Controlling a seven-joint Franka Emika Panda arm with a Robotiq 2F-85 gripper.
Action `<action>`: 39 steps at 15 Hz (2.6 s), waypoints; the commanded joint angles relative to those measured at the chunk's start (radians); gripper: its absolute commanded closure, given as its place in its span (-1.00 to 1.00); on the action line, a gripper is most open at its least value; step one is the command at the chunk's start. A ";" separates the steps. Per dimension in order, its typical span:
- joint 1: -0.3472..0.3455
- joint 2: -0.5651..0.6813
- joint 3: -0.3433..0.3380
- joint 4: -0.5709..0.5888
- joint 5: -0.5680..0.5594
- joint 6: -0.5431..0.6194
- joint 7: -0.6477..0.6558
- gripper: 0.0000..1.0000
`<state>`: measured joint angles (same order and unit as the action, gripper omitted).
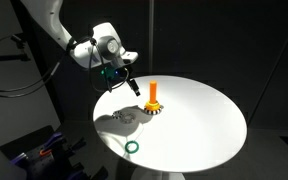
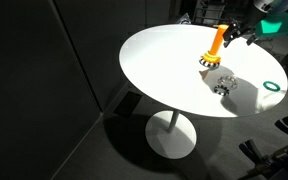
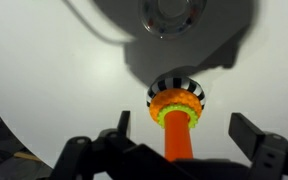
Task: Put the yellow ring on the table
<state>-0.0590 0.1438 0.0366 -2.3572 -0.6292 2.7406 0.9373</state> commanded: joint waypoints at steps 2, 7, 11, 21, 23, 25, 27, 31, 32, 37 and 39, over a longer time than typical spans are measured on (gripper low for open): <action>0.012 0.126 -0.039 0.116 -0.093 0.022 0.111 -1.00; 0.025 0.225 -0.066 0.195 -0.128 0.058 0.159 -1.00; 0.039 0.294 -0.079 0.255 -0.135 0.082 0.166 -1.00; 0.086 0.411 -0.142 0.346 -0.136 0.132 0.170 -1.00; 0.091 0.428 -0.150 0.357 -0.132 0.141 0.166 -1.00; 0.090 0.442 -0.151 0.362 -0.123 0.154 0.156 -1.00; 0.087 0.452 -0.149 0.365 -0.116 0.166 0.150 -1.00; 0.084 0.463 -0.147 0.370 -0.109 0.175 0.150 -0.43; 0.085 0.460 -0.148 0.369 -0.108 0.174 0.151 -0.33; 0.082 0.424 -0.141 0.356 -0.101 0.171 0.148 0.11; 0.079 0.403 -0.134 0.342 -0.097 0.167 0.141 0.11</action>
<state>0.0237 0.5827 -0.1041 -1.9980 -0.7349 2.9069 1.0767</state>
